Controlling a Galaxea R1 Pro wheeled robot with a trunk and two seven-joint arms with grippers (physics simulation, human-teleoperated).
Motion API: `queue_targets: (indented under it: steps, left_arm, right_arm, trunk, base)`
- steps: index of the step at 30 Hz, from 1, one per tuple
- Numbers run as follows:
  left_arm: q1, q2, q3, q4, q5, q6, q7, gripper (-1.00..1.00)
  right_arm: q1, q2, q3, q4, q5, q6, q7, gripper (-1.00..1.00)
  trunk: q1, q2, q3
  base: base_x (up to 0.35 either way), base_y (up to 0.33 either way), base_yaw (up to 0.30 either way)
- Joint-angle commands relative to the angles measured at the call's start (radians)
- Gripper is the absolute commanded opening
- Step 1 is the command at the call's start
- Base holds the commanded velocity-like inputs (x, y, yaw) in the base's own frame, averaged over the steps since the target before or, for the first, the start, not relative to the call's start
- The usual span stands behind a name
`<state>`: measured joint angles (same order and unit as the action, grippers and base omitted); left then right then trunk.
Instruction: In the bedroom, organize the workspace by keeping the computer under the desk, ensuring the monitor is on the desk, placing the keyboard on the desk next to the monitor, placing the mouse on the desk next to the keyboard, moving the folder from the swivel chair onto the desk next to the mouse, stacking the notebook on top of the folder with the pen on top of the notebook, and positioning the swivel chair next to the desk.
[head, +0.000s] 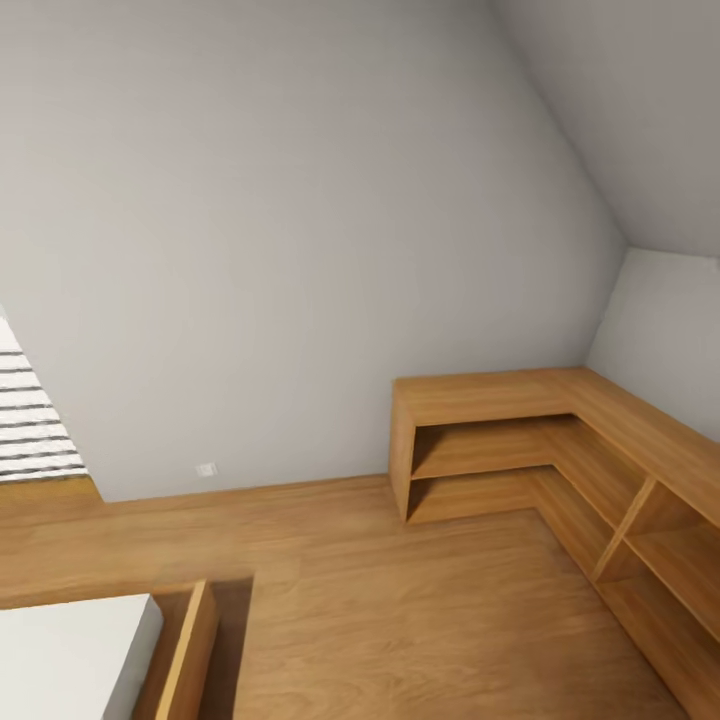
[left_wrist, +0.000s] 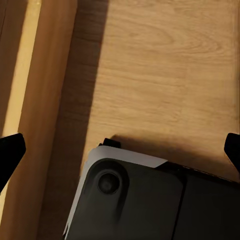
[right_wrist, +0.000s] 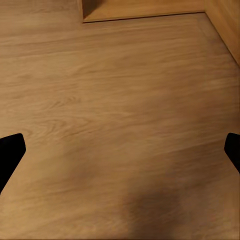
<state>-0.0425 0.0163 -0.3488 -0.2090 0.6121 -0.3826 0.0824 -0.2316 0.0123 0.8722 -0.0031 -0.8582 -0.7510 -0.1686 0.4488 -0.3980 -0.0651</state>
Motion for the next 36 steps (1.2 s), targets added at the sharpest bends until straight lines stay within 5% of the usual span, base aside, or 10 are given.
queue_targets:
  steps: [1,21,36]
  left_arm:
    - [0.0,0.001,-0.009,-0.001,0.001,-0.002,0.009,1.0]
    - [0.0,0.002,-0.007,-0.001,0.001,-0.002,0.01,1.0]
    - [0.0,0.002,-0.005,-0.001,0.002,-0.001,0.01,1.0]
  right_arm:
    - [-0.001,0.0,0.008,0.0,0.0,-0.001,-0.009,1.0]
    - [0.0,-0.002,0.008,0.012,-0.001,-0.004,-0.009,1.0]
    - [0.0,-0.002,0.008,0.012,-0.001,-0.004,-0.009,1.0]
  trunk:
    - [0.001,-0.002,-0.001]
    - [0.001,-0.002,0.019]
    - [0.001,-0.002,0.035]
  base:
    - [0.321,0.0,-0.158]
    - [0.286,-0.128,-0.205]
    - [0.071,-0.052,-0.235]
